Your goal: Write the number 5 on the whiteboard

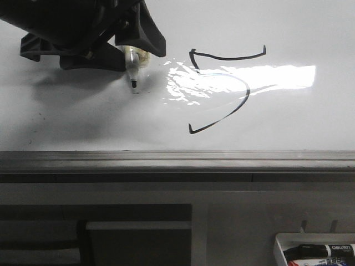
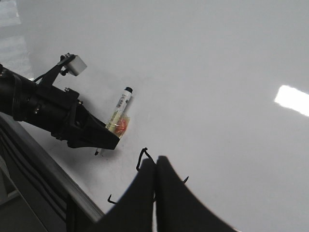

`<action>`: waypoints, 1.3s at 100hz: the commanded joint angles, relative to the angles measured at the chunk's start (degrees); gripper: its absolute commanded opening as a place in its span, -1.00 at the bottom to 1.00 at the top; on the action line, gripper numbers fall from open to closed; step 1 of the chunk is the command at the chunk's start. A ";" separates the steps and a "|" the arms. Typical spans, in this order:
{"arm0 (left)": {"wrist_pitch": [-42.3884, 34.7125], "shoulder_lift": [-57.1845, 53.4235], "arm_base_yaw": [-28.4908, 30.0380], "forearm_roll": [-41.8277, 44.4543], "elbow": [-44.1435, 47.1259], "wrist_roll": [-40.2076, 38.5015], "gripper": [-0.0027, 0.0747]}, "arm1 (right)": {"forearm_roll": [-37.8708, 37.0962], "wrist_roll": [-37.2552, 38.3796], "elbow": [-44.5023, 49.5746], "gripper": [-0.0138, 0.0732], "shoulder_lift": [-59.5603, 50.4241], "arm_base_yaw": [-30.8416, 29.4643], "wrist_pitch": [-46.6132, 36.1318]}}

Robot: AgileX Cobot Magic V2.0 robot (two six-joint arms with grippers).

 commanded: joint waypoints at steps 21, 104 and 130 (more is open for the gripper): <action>-11.29 -2.61 2.02 -0.45 -0.69 -0.03 0.46 | -2.93 0.28 -1.29 -0.82 0.59 -0.27 -3.47; 13.92 -48.27 2.02 26.70 8.88 -0.03 -0.98 | -3.67 0.28 13.88 -0.82 -31.46 -0.27 7.42; 16.40 -49.85 2.02 24.94 11.96 -0.03 -0.98 | -2.02 0.13 15.25 -0.82 -27.61 -0.27 9.87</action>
